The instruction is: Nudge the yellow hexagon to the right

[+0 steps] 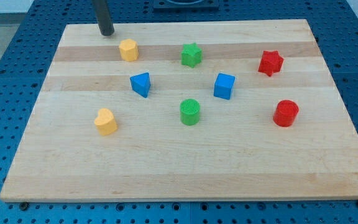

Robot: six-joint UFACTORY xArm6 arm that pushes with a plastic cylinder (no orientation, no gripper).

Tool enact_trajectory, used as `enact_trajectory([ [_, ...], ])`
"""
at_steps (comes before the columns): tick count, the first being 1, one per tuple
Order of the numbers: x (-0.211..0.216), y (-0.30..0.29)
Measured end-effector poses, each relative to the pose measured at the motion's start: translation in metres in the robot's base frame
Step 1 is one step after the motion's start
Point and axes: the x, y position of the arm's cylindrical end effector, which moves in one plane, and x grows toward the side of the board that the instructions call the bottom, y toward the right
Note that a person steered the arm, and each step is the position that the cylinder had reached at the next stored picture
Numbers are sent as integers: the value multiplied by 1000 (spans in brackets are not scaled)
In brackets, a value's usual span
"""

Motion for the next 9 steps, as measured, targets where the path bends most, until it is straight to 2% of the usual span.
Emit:
enact_trajectory([
  [2, 8, 4],
  [3, 42, 4],
  [6, 42, 4],
  [9, 54, 34],
])
